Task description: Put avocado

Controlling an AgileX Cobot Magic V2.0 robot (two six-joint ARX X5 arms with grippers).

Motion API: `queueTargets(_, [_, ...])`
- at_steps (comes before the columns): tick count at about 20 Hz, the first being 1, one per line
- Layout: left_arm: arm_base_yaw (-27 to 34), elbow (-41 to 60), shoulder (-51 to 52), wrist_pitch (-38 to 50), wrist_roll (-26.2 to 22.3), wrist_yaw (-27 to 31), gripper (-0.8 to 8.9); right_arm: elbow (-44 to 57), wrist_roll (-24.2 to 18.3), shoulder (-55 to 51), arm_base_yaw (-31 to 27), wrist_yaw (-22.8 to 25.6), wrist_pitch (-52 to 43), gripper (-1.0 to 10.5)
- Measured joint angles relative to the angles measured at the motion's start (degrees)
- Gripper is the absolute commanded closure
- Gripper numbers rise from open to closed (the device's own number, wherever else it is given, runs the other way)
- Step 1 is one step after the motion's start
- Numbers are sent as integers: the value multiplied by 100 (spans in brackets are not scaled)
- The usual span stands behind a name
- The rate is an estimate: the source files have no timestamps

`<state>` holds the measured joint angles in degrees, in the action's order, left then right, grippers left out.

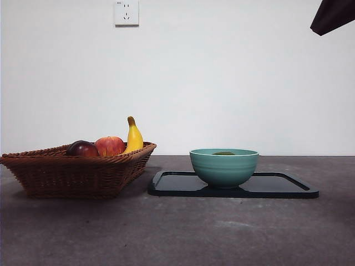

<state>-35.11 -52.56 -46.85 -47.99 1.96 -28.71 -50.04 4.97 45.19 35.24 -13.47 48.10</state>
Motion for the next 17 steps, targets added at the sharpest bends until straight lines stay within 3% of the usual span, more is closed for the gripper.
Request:
queueTargets(4, [17,0,13,136,-240,13,799,0,0,0,0,0,0,938])
queueTargets(7, [389,2,260,1217,-627,793,799,0,0,0,0,0,0,938])
queueTargets(12, [1840,719,1526,3508,-946,2282,799,0,0,0,0,2,0,938])
queueTargets(17, [3226,2122,3084,4356,-1003,3202,799,0,0,0,0,0,0,938])
